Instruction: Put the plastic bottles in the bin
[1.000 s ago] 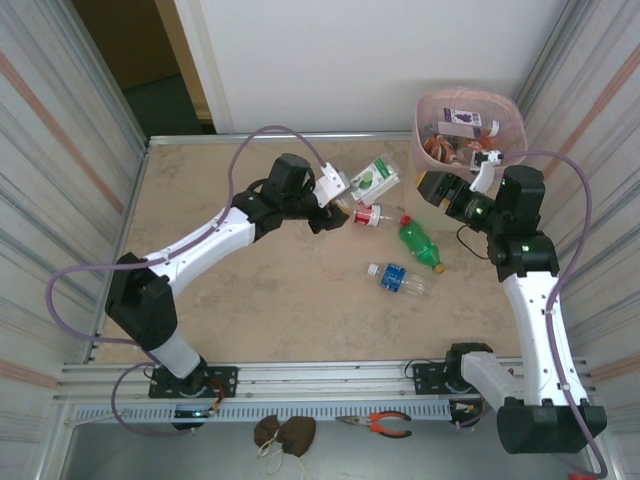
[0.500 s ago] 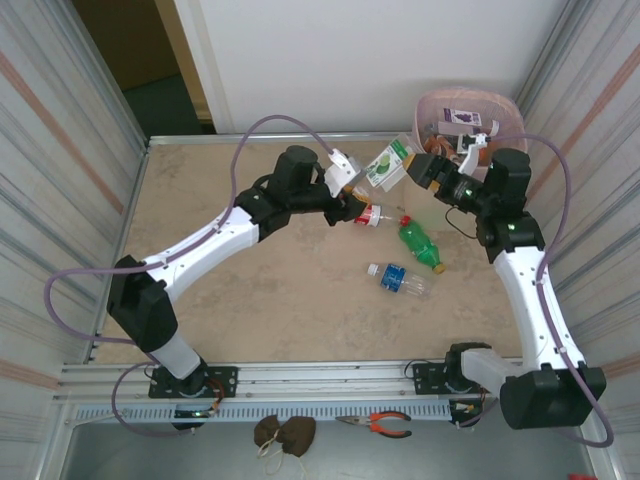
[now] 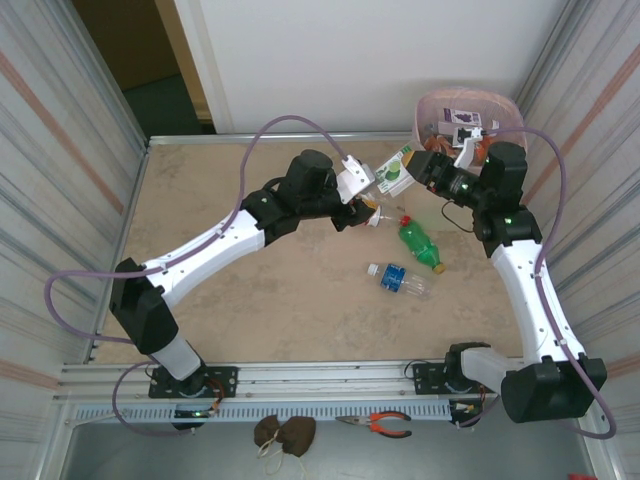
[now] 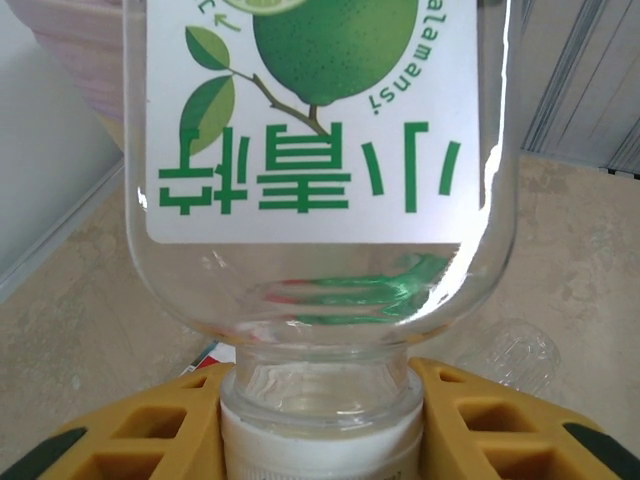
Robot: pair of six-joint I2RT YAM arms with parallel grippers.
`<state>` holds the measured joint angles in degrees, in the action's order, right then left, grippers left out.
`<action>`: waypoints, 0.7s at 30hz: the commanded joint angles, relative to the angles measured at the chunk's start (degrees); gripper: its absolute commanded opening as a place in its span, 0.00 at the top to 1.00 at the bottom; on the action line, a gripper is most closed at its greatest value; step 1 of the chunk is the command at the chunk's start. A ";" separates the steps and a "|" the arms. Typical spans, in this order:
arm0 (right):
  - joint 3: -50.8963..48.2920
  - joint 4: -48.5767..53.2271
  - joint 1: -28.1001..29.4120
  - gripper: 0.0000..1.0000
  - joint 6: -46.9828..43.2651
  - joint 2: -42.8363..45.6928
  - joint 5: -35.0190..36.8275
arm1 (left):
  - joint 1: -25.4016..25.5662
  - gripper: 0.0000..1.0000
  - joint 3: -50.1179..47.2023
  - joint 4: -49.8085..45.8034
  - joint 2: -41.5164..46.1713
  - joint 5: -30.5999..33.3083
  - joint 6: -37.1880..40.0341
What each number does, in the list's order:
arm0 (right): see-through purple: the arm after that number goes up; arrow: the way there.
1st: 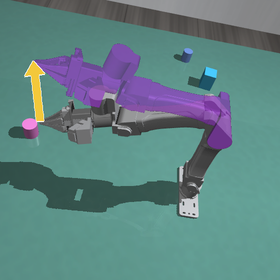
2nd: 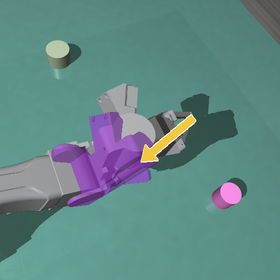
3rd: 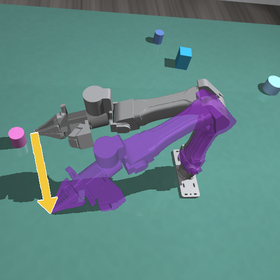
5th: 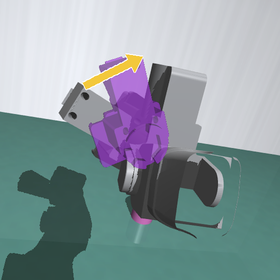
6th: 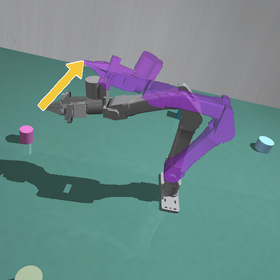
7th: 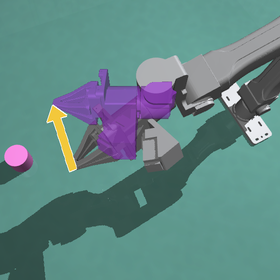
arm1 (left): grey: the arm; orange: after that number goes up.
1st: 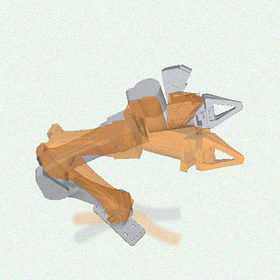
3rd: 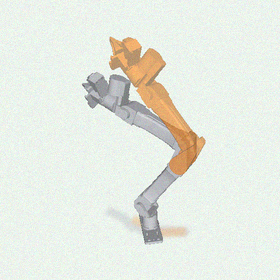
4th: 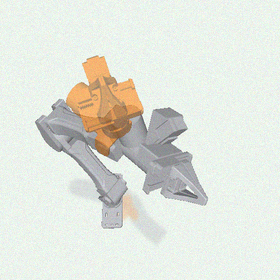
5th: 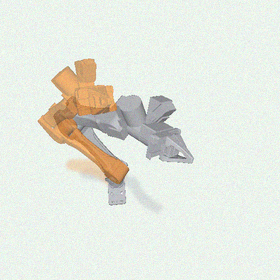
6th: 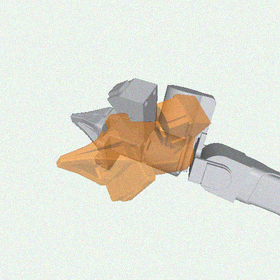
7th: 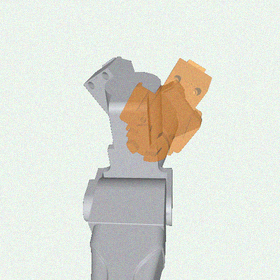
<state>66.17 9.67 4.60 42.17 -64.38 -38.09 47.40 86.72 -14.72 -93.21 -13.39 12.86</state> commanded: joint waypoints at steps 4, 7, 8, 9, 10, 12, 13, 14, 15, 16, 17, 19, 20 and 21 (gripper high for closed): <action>2.87 -0.97 0.16 0.62 -0.80 1.28 2.03 | 0.15 0.44 -0.45 2.86 2.73 0.74 0.42; 4.53 0.33 0.16 0.63 -2.55 1.23 3.18 | 0.06 0.37 -1.45 3.81 4.10 0.73 0.51; 5.44 0.96 0.03 0.63 -3.42 1.10 3.87 | 0.07 0.35 -1.67 3.92 4.51 0.82 0.65; 6.35 1.63 -0.22 0.63 -4.40 0.93 4.40 | 0.06 0.33 -1.94 3.91 4.91 0.85 0.93; 7.22 2.12 -0.45 0.63 -5.30 0.76 4.93 | 0.00 0.33 -2.06 3.82 5.20 0.99 1.09; 9.71 3.63 -1.29 0.63 -7.81 0.11 6.21 | 0.06 0.32 -2.58 3.49 5.80 1.34 1.59; 10.80 4.19 -1.89 0.63 -8.70 -0.25 6.56 | 0.06 0.31 -2.81 3.53 6.03 1.60 1.66; 12.03 4.72 -2.76 0.63 -9.57 -0.75 6.90 | 0.06 0.31 -3.15 3.41 6.30 1.84 1.92; 13.20 5.19 -3.74 0.63 -10.59 -1.23 7.14 | 0.06 0.31 -3.46 3.49 6.60 1.89 1.99; 14.23 5.61 -4.57 0.63 -11.48 -1.57 7.49 | 0.06 0.31 -3.65 3.60 6.84 1.90 2.08; 15.50 6.11 -5.58 0.63 -12.76 -2.05 8.07 | 0.08 0.31 -3.96 3.61 7.05 1.81 2.12; 17.58 7.08 -7.29 0.63 -15.41 -2.82 9.71 | 0.06 0.31 -4.35 3.60 7.38 1.58 2.33; 18.66 7.25 -8.02 0.63 -16.69 -3.30 10.44 | 0.07 0.31 -4.48 3.65 7.51 1.43 2.35; 19.56 7.32 -9.07 0.63 -18.09 -3.71 10.98 | 0.06 0.31 -4.70 3.73 7.60 1.35 2.39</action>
<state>82.74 15.51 -2.76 30.11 -67.11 -30.09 47.37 83.09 -12.49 -87.55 -12.32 13.96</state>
